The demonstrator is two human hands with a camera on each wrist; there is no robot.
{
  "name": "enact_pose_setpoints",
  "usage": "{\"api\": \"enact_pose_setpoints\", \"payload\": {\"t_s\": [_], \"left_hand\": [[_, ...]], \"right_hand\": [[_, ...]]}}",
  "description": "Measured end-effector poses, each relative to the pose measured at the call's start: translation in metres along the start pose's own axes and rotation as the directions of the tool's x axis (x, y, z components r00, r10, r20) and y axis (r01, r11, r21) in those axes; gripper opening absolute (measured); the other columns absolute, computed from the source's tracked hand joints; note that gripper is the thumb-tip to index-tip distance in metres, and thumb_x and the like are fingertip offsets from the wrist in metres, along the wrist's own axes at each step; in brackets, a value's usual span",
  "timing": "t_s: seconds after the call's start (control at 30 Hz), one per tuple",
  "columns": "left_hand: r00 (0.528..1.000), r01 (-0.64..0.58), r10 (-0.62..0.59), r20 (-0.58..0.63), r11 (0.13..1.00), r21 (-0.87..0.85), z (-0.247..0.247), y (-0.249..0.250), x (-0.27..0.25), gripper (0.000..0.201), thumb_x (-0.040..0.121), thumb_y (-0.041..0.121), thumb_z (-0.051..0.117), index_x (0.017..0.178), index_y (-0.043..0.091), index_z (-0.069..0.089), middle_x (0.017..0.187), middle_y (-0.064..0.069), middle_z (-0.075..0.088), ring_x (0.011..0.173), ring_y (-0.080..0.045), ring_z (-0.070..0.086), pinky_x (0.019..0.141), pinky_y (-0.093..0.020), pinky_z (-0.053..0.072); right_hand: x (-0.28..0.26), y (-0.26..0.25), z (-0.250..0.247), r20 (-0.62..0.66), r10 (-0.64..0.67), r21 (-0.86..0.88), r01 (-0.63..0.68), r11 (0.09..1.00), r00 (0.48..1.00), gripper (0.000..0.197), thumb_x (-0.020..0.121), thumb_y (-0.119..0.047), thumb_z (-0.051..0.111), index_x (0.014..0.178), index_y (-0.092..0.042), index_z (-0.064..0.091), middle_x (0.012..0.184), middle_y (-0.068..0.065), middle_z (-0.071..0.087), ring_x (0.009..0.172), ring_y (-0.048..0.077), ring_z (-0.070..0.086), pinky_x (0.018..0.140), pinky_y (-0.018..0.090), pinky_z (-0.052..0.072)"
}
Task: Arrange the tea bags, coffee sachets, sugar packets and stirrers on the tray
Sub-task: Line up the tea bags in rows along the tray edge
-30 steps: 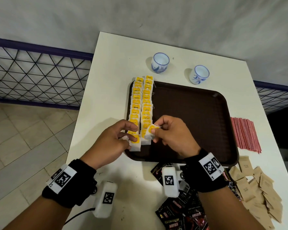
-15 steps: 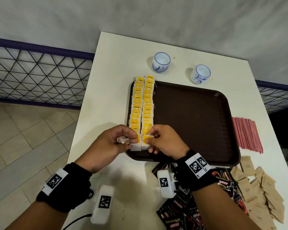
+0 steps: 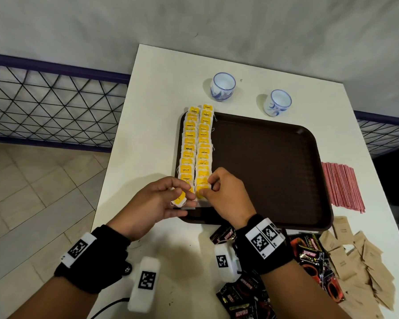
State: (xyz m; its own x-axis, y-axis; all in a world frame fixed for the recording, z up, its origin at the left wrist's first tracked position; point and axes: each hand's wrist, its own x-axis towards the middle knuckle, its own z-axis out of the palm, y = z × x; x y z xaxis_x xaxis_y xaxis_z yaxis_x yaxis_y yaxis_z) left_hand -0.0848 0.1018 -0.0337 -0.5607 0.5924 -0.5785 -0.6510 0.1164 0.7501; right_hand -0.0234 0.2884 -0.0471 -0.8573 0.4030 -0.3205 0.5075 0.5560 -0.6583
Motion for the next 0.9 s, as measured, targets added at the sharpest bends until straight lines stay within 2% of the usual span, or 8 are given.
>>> {"api": "enact_pose_setpoints", "payload": {"t_s": [0.1,0.17,0.27,0.37,0.47,0.6,0.73,0.9], "left_hand": [[0.997,0.08,-0.081,-0.001,0.994,-0.076,0.006,0.004,0.001,0.04,0.105,0.038,0.041,0.111,0.006,0.065,0.109,-0.025,0.073,0.104,-0.038,0.073,0.086,-0.042,0.058],[0.992,0.123,-0.122,0.013,0.989,-0.082,0.009,0.006,0.003,0.055,0.102,0.053,0.033,0.11,0.009,0.065,0.104,-0.022,0.074,0.103,-0.04,0.072,0.084,-0.042,0.058],[0.986,0.157,-0.152,0.06,0.985,-0.073,0.014,0.008,0.004,0.064,0.101,0.062,0.026,0.124,0.016,0.063,0.107,-0.015,0.075,0.106,-0.04,0.072,0.091,-0.048,0.057],[0.982,0.167,-0.165,0.09,0.986,-0.02,0.017,0.009,0.003,0.067,0.099,0.066,0.023,0.132,0.022,0.062,0.111,-0.01,0.076,0.098,-0.032,0.075,0.094,-0.05,0.057],[0.978,0.18,-0.183,0.103,0.983,0.039,0.018,0.008,0.002,0.067,0.097,0.069,0.023,0.135,0.028,0.06,0.114,-0.007,0.076,0.096,-0.025,0.075,0.091,-0.047,0.058],[0.977,0.188,-0.192,0.096,0.981,0.053,0.018,0.009,0.003,0.065,0.096,0.07,0.026,0.136,0.031,0.059,0.12,-0.005,0.075,0.102,-0.026,0.074,0.095,-0.05,0.057],[0.971,0.213,-0.221,0.095,0.973,0.085,0.02,0.011,0.003,0.073,0.088,0.074,0.03,0.133,0.025,0.058,0.115,-0.011,0.076,0.099,-0.036,0.075,0.084,-0.045,0.061],[0.962,0.222,-0.243,0.126,0.962,0.161,0.018,0.013,0.003,0.082,0.084,0.076,0.025,0.131,0.016,0.055,0.104,-0.023,0.075,0.091,-0.04,0.075,0.072,-0.038,0.061]], "right_hand": [[-0.008,-0.006,-0.008,-0.059,-0.265,0.004,0.265,0.964,0.963,0.022,0.087,-0.012,0.072,0.102,-0.025,0.064,0.091,-0.008,0.05,0.078,0.005,0.054,0.072,0.023,0.048],[-0.015,-0.011,-0.012,0.026,-0.444,0.041,0.443,0.896,0.895,0.032,0.088,-0.003,0.067,0.112,-0.025,0.068,0.101,-0.009,0.05,0.087,0.0,0.055,0.076,0.019,0.049],[-0.02,-0.014,-0.014,0.202,-0.588,0.034,0.595,0.803,0.783,0.043,0.088,0.0,0.064,0.122,-0.026,0.067,0.11,-0.006,0.048,0.099,0.009,0.056,0.082,0.032,0.054],[-0.023,-0.015,-0.014,0.281,-0.627,0.042,0.644,0.764,0.726,0.038,0.089,-0.007,0.064,0.123,-0.025,0.067,0.111,-0.005,0.048,0.1,0.012,0.054,0.081,0.038,0.053],[-0.027,-0.018,-0.014,0.299,-0.622,0.097,0.625,0.774,0.724,0.032,0.092,-0.014,0.065,0.123,-0.021,0.067,0.11,-0.006,0.051,0.097,0.014,0.058,0.081,0.04,0.053],[-0.028,-0.019,-0.014,0.33,-0.627,0.048,0.65,0.758,0.706,0.032,0.092,-0.01,0.062,0.122,-0.02,0.067,0.111,-0.007,0.053,0.097,0.013,0.059,0.078,0.041,0.054],[-0.024,-0.016,-0.014,0.384,-0.585,-0.054,0.65,0.758,0.714,0.042,0.088,-0.004,0.06,0.125,-0.022,0.067,0.116,-0.004,0.053,0.098,0.014,0.058,0.075,0.041,0.057],[-0.024,-0.012,-0.013,0.381,-0.599,-0.106,0.677,0.728,0.704,0.032,0.088,-0.006,0.059,0.113,-0.021,0.072,0.111,0.001,0.055,0.093,0.019,0.061,0.069,0.042,0.056]]}}
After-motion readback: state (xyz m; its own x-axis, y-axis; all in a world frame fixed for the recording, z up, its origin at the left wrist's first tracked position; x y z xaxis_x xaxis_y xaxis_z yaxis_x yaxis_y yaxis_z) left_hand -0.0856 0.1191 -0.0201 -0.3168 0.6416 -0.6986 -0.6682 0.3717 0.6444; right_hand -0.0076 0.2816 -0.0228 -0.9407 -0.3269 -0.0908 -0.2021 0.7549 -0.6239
